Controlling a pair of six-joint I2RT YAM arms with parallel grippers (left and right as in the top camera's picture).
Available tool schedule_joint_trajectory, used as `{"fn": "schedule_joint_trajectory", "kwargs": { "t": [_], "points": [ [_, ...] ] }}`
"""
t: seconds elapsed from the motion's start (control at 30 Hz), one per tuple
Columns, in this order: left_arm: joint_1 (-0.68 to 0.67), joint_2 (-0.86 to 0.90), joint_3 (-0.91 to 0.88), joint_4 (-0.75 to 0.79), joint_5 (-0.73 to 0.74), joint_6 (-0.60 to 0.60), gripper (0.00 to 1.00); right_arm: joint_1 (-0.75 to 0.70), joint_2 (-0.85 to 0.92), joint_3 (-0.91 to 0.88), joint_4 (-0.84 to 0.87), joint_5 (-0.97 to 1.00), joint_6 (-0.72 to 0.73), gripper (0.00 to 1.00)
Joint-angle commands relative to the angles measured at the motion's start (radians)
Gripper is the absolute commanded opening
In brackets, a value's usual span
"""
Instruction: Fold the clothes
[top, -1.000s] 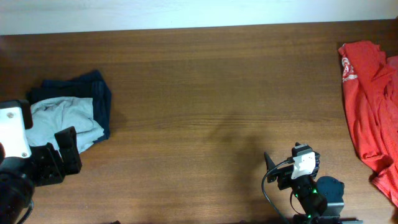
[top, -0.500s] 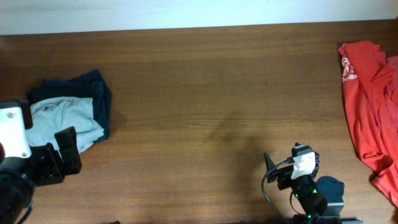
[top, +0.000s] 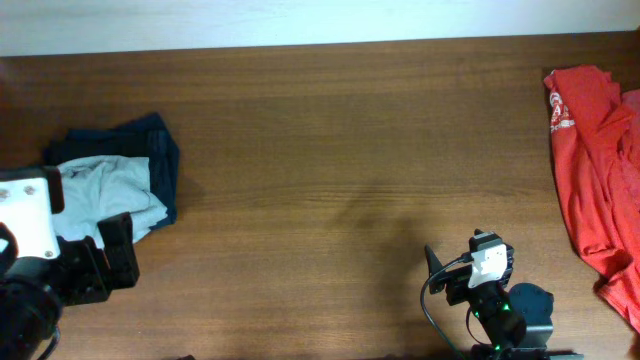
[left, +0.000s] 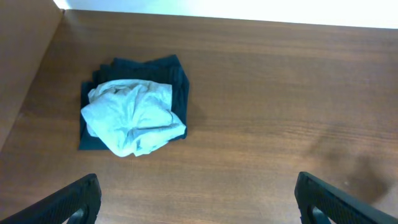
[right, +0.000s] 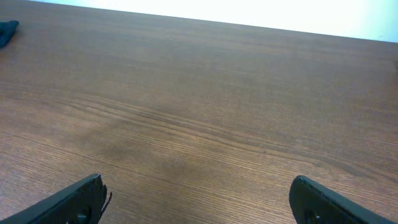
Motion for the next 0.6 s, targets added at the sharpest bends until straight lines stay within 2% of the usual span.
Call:
{"fn": "schedule_joint_trajectory", "kwargs": {
  "t": [0.0,0.1,0.23,0.27,0.4,0.43,0.57],
  "points": [
    [-0.031,-0.002,0.002,0.021,-0.030,0.015,0.99,-0.004,-0.006,-0.008,0.005,-0.012,0.012,0.99],
    [-0.035,-0.019,-0.044,0.117,-0.023,0.015,0.99,-0.004,-0.006,-0.008,0.005,-0.012,0.012,0.99],
    [-0.035,-0.093,-0.229,0.356,0.021,0.016,0.99,-0.004,-0.006,-0.008,0.005,-0.012,0.012,0.99],
    [-0.037,-0.145,-0.356,0.473,0.052,0.015,0.99,-0.004,-0.006,-0.008,0.005,-0.012,0.011,0.99],
    [-0.068,-0.275,-0.668,0.739,0.072,0.015,0.99,-0.004,-0.006,-0.008,0.005,-0.012,0.012,0.99],
    [-0.082,-0.332,-0.803,0.846,0.072,0.015,0.99,-0.004,-0.006,-0.008,0.005,-0.012,0.012,0.99],
    [-0.106,-0.441,-1.055,1.006,0.073,0.015,0.99,-0.004,-0.006,-0.008,0.005,-0.012,0.011,0.99]
  ]
}}
